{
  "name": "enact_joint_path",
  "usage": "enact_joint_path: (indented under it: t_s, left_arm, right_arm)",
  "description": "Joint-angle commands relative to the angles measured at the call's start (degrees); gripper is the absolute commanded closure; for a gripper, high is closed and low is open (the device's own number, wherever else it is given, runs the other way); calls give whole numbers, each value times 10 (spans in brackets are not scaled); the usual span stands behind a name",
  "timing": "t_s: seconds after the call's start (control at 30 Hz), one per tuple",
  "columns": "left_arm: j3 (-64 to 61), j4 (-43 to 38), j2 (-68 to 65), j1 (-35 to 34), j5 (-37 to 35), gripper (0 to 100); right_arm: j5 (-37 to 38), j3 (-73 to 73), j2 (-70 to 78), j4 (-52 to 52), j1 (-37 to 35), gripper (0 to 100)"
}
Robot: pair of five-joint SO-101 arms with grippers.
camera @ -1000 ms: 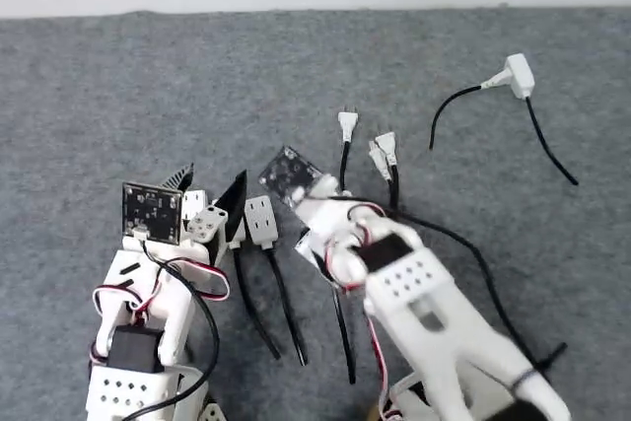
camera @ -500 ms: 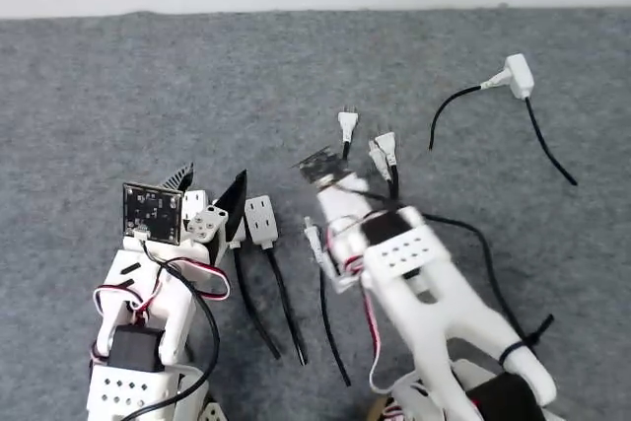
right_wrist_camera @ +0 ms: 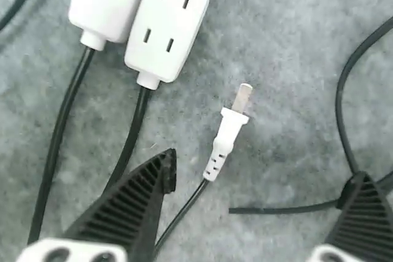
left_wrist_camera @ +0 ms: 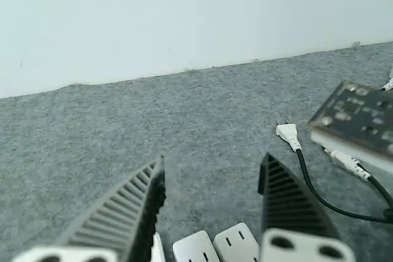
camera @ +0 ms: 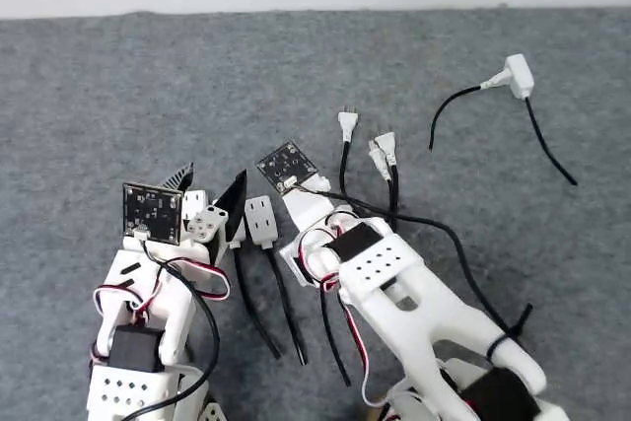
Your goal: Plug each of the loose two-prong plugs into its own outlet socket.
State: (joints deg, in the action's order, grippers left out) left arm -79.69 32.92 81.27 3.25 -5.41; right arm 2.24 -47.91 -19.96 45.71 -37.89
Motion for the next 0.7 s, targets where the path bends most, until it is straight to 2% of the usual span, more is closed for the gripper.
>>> enact_joint_path:
  t_s: [0.0, 0.1, 0.17, 0.43, 0.53, 0.67]
  left_arm:
    - [7, -16, 5, -5, -6, 754]
    - [7, -16, 6, -5, -5, 754]
    - [7, -16, 7, -5, -5, 754]
    - [7, -16, 7, -5, -4, 754]
    - [7, -17, 5, -5, -4, 754]
    - [7, -17, 5, -5, -4, 754]
  right_arm:
    - [-6, 6, 65, -46, -1, 608]
    - [-6, 7, 110, -90, -1, 612]
    - [-5, 14, 135, -106, -2, 649]
    - [-3, 32, 160, -114, -1, 945]
    - [-3, 32, 160, -114, 2, 990]
    - [-4, 32, 160, -109, 7, 991]
